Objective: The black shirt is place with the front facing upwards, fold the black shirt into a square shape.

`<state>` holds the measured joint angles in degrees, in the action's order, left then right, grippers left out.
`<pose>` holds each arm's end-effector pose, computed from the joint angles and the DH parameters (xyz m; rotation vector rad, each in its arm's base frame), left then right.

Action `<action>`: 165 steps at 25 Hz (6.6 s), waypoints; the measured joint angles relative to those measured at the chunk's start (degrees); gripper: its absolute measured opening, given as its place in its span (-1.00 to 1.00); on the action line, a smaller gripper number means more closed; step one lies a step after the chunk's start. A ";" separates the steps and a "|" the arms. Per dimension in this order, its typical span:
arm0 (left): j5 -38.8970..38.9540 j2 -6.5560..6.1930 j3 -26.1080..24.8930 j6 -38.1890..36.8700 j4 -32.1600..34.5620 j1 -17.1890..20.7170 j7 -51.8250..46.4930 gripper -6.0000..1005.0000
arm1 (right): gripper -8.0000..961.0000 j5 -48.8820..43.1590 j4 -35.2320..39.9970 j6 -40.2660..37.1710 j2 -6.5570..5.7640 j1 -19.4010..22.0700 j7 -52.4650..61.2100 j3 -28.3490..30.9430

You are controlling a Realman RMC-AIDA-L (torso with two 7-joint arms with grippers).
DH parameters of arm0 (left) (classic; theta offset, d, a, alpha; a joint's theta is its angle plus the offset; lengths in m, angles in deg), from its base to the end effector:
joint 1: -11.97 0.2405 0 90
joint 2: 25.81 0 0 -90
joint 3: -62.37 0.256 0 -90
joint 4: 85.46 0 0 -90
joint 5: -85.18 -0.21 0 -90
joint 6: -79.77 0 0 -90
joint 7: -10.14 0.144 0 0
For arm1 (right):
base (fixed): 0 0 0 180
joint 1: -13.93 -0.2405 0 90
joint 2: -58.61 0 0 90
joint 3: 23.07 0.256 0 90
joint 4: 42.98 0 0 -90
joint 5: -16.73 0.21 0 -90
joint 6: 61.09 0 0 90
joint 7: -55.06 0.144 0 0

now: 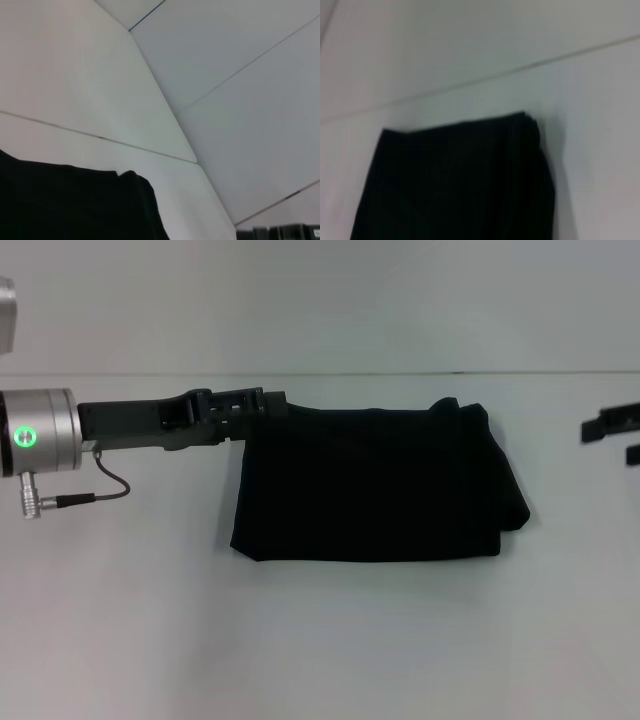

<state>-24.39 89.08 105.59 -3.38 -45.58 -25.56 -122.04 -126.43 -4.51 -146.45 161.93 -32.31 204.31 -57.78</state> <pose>-0.2221 0.3885 0.0348 -2.3780 -1.6272 -0.8618 0.2648 0.4183 0.1158 -2.0980 1.7900 0.2062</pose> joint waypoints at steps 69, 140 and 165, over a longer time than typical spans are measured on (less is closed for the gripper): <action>1.20 2.00 -0.67 5.90 0.02 -0.09 2.37 0.89 | -0.10 2.45 -17.02 32.07 11.72 -10.04 3.21 -10.15; -7.55 1.15 0.47 0.53 -9.17 -2.29 -10.43 0.89 | 0.44 24.12 -5.40 2.43 -8.55 6.26 -0.52 4.84; -11.65 2.33 1.88 14.47 -12.73 -1.32 -12.17 0.89 | 0.90 24.12 -4.96 1.99 -8.08 5.01 -0.03 3.23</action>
<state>-36.04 91.41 107.46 11.09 -58.31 -26.88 -134.22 -102.31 -9.47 -144.46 153.85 -27.30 204.28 -54.56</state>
